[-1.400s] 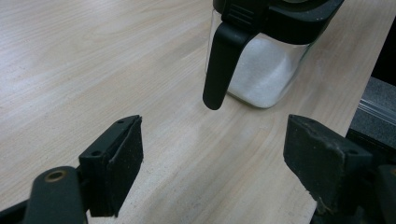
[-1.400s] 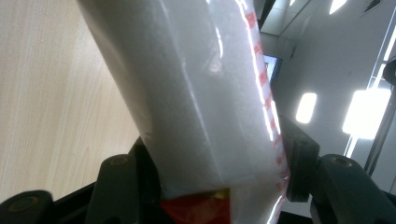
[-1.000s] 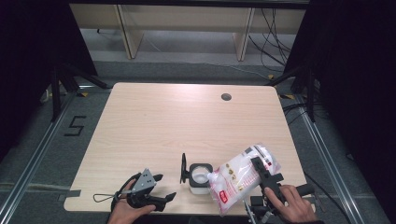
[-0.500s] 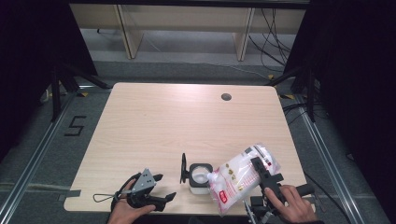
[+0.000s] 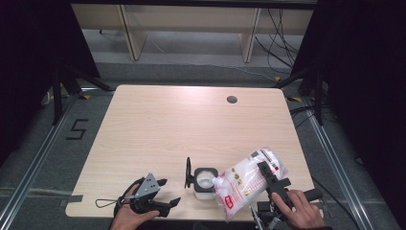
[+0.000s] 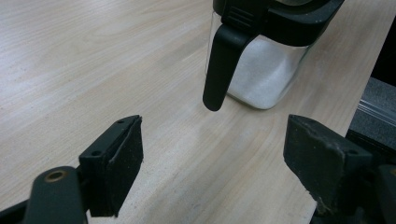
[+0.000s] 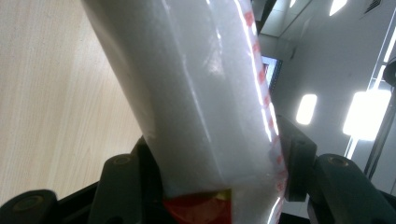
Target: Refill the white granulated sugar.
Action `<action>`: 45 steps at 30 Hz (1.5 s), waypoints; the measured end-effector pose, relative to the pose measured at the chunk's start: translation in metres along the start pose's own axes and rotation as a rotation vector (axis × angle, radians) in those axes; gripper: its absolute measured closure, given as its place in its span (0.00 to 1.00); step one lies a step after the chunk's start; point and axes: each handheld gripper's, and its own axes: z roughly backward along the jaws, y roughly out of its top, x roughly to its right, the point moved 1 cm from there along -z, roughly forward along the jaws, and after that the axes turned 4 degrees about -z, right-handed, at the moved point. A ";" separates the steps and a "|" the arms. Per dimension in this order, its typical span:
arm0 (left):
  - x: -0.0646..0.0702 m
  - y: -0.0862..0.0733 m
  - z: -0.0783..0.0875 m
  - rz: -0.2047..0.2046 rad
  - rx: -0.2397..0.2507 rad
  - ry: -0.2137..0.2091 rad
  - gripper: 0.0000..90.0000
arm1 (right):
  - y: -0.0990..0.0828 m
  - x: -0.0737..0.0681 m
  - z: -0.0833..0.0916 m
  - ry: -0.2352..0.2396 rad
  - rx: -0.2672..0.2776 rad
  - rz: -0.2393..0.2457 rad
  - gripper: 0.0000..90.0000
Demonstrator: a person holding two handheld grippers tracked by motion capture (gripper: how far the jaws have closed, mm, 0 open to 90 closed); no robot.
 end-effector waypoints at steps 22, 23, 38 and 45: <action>0.000 0.000 0.000 -0.001 0.001 -0.001 0.22 | 0.003 0.001 0.004 -0.001 -0.025 0.003 0.54; 0.000 0.000 0.000 -0.005 -0.003 0.003 0.22 | 0.003 0.001 0.004 -0.015 -0.017 0.011 0.54; -0.001 0.000 0.000 -0.013 -0.006 0.002 0.22 | 0.002 -0.001 0.002 -0.004 -0.015 -0.018 0.54; 0.001 0.000 0.000 0.011 -0.005 0.006 0.22 | 0.004 -0.001 0.005 -0.019 -0.026 -0.011 0.54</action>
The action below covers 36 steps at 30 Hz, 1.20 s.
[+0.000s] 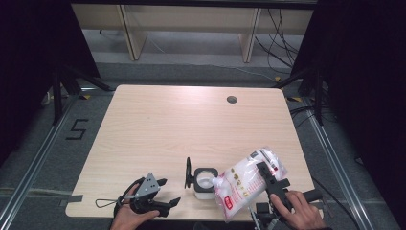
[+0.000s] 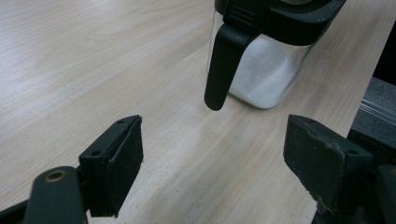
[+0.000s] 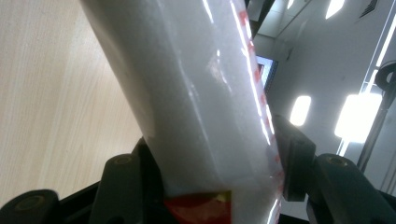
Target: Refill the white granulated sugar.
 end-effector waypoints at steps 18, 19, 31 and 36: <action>0.000 0.000 0.000 0.000 0.000 -0.002 0.22 | 0.000 0.001 -0.002 0.023 0.018 0.021 0.55; 0.000 0.000 0.000 0.001 0.000 -0.002 0.22 | 0.001 0.001 -0.002 0.019 0.018 0.021 0.55; 0.000 0.000 0.000 0.003 0.002 -0.004 0.22 | 0.000 -0.001 -0.001 0.021 0.010 -0.005 0.55; 0.000 0.000 0.000 0.002 0.003 -0.003 0.22 | 0.001 0.002 -0.002 0.000 0.030 0.032 0.55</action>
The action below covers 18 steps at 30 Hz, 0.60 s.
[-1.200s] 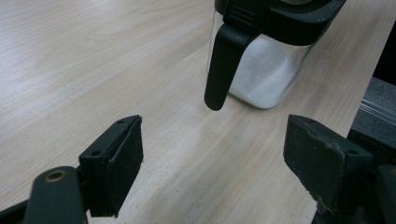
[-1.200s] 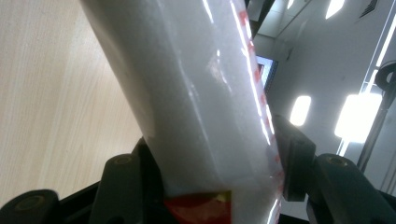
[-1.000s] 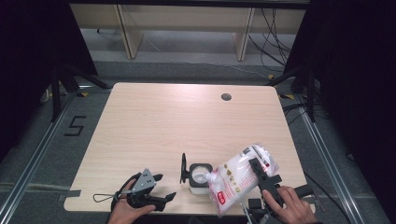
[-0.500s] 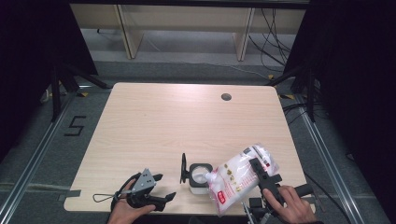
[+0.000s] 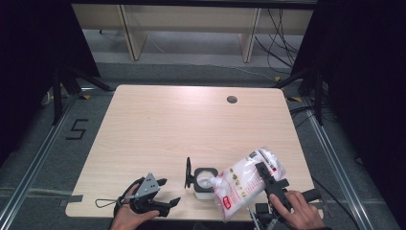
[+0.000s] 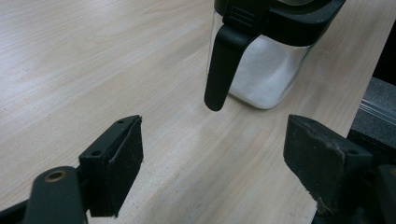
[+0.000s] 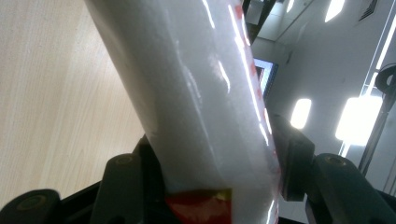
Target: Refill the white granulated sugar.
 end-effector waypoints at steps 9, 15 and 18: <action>0.000 0.000 0.000 -0.001 -0.002 0.002 0.22 | -0.001 0.000 -0.001 0.013 -0.002 -0.009 0.55; 0.000 0.000 0.000 0.001 -0.003 0.002 0.22 | -0.001 -0.002 -0.001 0.008 -0.003 -0.019 0.55; 0.000 0.000 0.000 -0.002 0.000 -0.001 0.22 | -0.001 0.000 0.000 0.012 -0.003 -0.008 0.55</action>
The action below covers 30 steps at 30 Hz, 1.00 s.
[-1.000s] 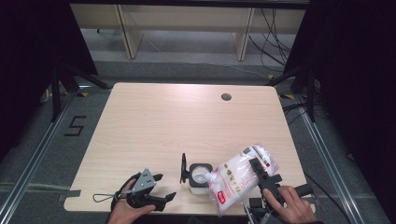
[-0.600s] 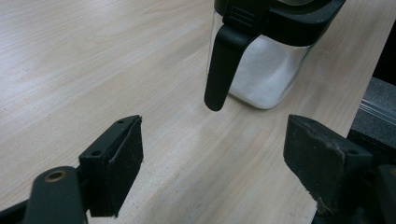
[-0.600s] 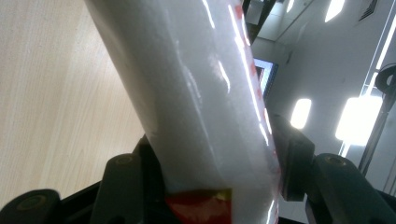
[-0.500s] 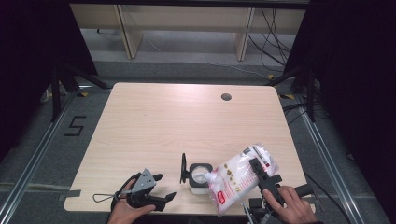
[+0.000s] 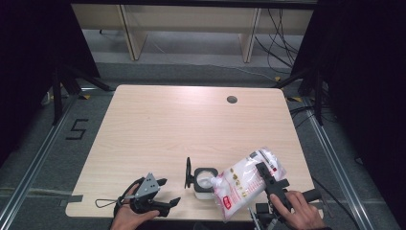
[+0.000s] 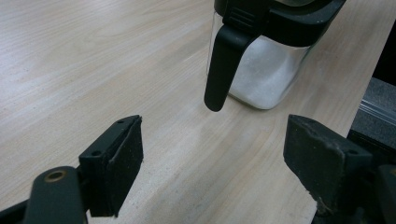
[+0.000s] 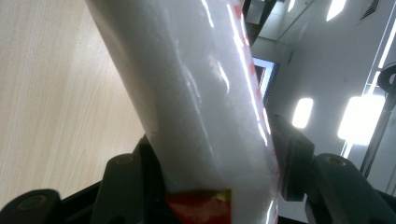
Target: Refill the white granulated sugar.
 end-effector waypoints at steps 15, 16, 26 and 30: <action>-0.001 0.000 0.000 -0.009 0.002 0.000 0.22 | 0.000 -0.003 0.001 0.018 -0.023 -0.022 0.55; 0.000 0.000 0.000 0.000 0.000 0.000 0.22 | -0.001 -0.003 0.001 0.007 -0.016 -0.032 0.55; 0.000 0.000 0.000 0.001 0.002 -0.001 0.22 | 0.000 -0.001 0.000 0.010 -0.011 -0.001 0.56; 0.000 0.000 0.000 0.006 0.002 0.001 0.22 | 0.000 -0.001 0.000 0.008 -0.010 0.000 0.56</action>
